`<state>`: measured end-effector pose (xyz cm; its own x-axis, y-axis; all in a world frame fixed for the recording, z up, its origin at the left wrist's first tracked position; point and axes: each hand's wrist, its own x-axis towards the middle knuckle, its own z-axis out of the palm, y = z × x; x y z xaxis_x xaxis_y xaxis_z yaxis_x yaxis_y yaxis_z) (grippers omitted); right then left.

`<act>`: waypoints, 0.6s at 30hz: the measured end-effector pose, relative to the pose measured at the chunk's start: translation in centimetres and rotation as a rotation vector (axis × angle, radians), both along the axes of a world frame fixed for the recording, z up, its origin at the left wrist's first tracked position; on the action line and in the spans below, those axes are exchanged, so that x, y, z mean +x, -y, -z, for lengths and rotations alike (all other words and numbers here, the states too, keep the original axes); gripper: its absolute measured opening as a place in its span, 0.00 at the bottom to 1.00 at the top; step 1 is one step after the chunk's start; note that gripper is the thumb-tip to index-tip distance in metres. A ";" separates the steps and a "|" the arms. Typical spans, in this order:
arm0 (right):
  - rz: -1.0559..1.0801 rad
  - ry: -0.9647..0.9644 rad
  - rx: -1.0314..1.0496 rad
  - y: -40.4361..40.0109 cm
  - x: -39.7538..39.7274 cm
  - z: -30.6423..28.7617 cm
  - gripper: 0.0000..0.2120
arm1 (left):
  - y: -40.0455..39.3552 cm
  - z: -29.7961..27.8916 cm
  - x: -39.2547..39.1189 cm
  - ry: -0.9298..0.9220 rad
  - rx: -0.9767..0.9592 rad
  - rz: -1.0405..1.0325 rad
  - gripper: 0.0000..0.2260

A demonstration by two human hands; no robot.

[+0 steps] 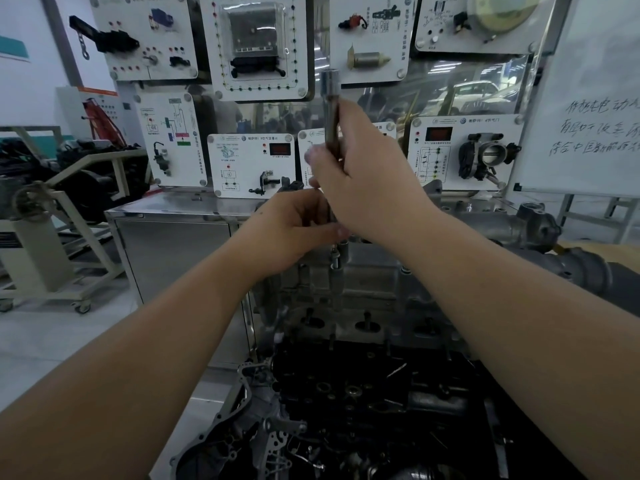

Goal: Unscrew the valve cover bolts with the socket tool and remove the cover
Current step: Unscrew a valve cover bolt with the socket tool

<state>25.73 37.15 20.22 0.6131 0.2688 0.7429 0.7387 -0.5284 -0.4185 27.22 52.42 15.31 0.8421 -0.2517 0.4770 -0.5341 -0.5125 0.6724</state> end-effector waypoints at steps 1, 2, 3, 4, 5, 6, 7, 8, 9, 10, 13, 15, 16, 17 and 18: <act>0.026 0.032 0.016 0.0 0.1 0.0 0.13 | 0.1 0.0 0.0 0.003 -0.004 -0.010 0.14; 0.057 0.068 0.025 0.1 0.1 0.0 0.11 | 0.2 0.1 0.0 0.007 -0.003 -0.022 0.15; 0.077 0.090 0.028 0.2 0.2 0.0 0.11 | 0.2 0.1 0.1 0.012 0.003 -0.038 0.16; 0.083 0.086 0.022 0.3 0.3 -0.1 0.11 | 0.2 0.1 0.2 0.012 0.009 -0.051 0.16; 0.075 0.061 0.012 0.3 0.3 -0.2 0.10 | 0.1 0.1 0.2 0.004 0.000 -0.044 0.14; 0.062 0.031 -0.005 0.3 0.3 -0.3 0.10 | 0.1 0.1 0.2 -0.014 -0.021 -0.021 0.13; 0.047 0.011 -0.027 0.3 0.3 -0.4 0.10 | 0.0 0.1 0.2 -0.031 -0.040 0.003 0.11; 0.030 0.004 -0.046 0.3 0.2 -0.5 0.10 | -0.1 0.0 0.2 -0.038 -0.049 0.022 0.11; 0.007 -0.001 -0.051 0.3 0.1 -0.6 0.11 | -0.2 0.0 0.1 -0.033 -0.047 0.031 0.12; -0.017 -0.011 -0.041 0.2 0.0 -0.6 0.13 | -0.1 0.0 0.1 -0.022 -0.034 0.031 0.13; -0.030 -0.008 0.011 0.2 0.1 0.2 0.14 | 0.0 0.2 0.3 0.016 0.026 -0.015 0.12; -0.008 0.034 0.058 0.3 0.3 0.7 0.09 | 0.1 0.3 0.2 0.057 0.035 -0.005 0.07; 0.000 0.044 0.078 0.3 0.4 0.8 0.07 | 0.1 0.2 0.1 0.062 0.044 -0.002 0.07; 0.007 0.045 0.084 0.4 0.4 0.8 0.07 | 0.1 0.2 0.1 0.056 0.048 -0.009 0.07; 0.013 0.034 0.075 0.4 0.4 0.7 0.08 | 0.1 0.2 0.0 0.041 0.046 -0.016 0.09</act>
